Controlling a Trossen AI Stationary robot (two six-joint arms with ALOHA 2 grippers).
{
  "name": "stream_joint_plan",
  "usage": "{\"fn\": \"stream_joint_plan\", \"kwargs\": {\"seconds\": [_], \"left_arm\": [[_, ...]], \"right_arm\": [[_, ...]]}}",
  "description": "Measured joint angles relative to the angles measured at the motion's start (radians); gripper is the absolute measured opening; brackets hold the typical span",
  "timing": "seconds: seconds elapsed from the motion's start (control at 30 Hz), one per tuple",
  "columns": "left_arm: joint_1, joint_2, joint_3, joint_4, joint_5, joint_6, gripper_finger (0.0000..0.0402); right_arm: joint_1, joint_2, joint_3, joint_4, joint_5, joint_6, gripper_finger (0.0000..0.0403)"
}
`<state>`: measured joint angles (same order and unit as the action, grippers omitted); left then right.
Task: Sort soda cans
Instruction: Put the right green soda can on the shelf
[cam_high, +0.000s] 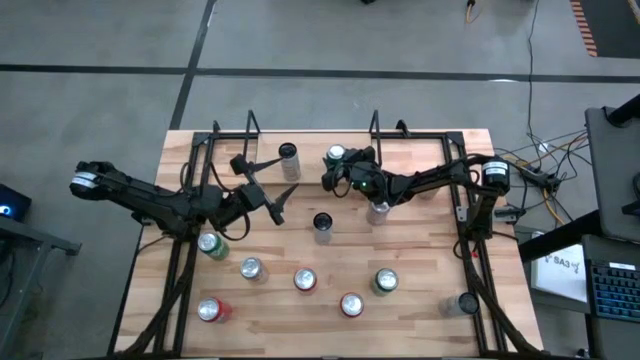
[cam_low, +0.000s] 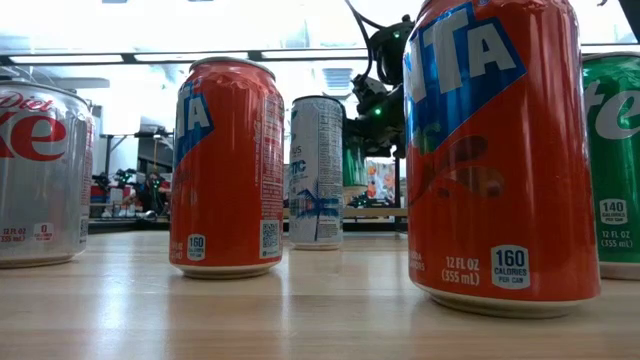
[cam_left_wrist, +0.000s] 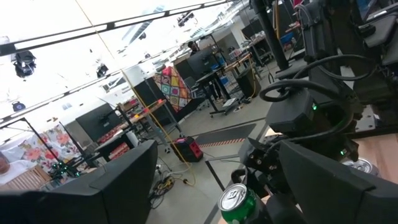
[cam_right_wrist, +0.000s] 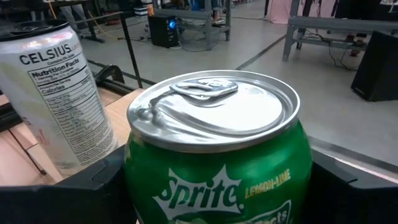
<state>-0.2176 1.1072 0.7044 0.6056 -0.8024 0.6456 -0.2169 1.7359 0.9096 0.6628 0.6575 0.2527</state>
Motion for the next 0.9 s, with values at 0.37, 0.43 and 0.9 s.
{"fn": "stream_joint_plan", "kwargs": {"seconds": [0.37, 0.43, 0.9], "left_arm": [[0.0, 0.0, 0.0, 0.0, 0.0, 0.0, 0.0322], [0.0, 0.0, 0.0, 0.0, 0.0, 0.0, 0.0322], [0.0, 0.0, 0.0, 0.0, 0.0, 0.0, 0.0322]], "right_arm": [[0.0, 0.0, 0.0, -0.018, 0.001, 0.034, 0.0295], [-0.002, 0.0, 0.0, -0.042, 0.003, 0.044, 0.0299], [-0.007, 0.0, 0.0, -0.089, 0.025, 0.07, 0.0305]]}}
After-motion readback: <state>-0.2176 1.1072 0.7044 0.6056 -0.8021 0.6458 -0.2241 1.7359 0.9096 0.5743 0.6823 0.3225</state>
